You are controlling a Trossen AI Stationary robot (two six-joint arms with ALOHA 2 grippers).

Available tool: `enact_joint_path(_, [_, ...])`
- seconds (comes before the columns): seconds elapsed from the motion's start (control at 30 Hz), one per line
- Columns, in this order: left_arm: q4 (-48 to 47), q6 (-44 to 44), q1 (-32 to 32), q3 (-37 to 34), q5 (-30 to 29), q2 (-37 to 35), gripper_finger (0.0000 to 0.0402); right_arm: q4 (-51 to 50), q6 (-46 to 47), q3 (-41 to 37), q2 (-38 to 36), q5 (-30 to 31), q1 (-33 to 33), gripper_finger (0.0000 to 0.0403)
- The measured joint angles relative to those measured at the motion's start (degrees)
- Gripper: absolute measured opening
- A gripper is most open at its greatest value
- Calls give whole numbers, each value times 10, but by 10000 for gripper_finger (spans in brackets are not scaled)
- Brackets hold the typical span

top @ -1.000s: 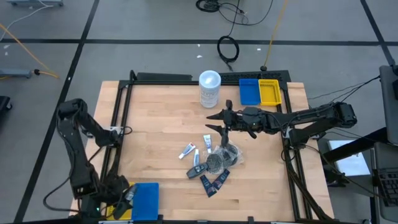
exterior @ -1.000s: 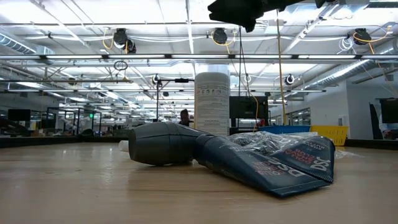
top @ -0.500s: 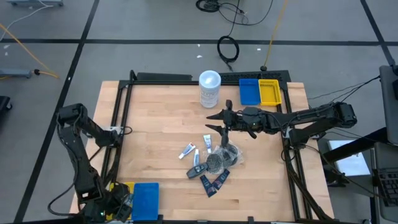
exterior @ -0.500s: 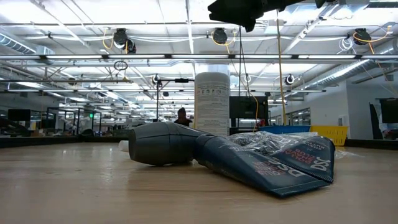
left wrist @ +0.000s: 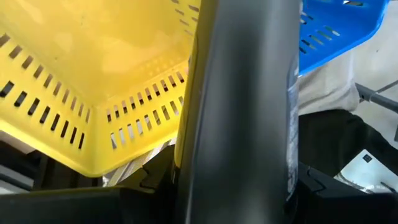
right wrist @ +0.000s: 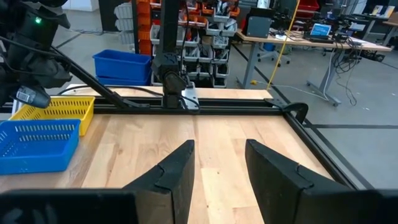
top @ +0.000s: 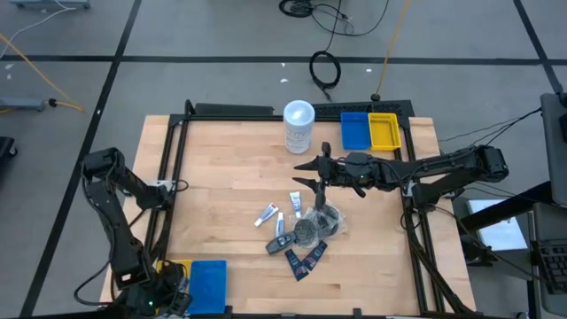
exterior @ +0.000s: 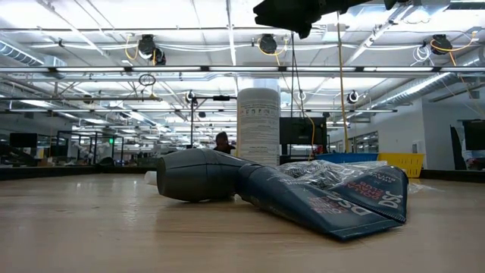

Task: Pick & Place Travel size toiletries
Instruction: Put the gray deodorant into the bottom yellow bin, then put the white toothpaste into the top blue bin

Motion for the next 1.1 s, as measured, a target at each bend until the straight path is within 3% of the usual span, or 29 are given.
enact_joint_path(0.13, [1,-4,0,1,7,8,176,0,-3,0,0,0,0,134])
enact_joint_path(0.33, [-5,-16,-4,0,82,25,178,-1,-5,0,0,-1,0,134])
enact_joint_path(0.5, [-15,-17,-7,0,73,26,256,0,-5,0,0,0,0,134])
enact_joint_path(0.6, [-20,-16,-6,0,69,26,276,0,-5,0,0,0,0,134])
enact_joint_path(1.1, [-15,16,-5,0,-3,24,221,0,-5,0,0,0,0,134])
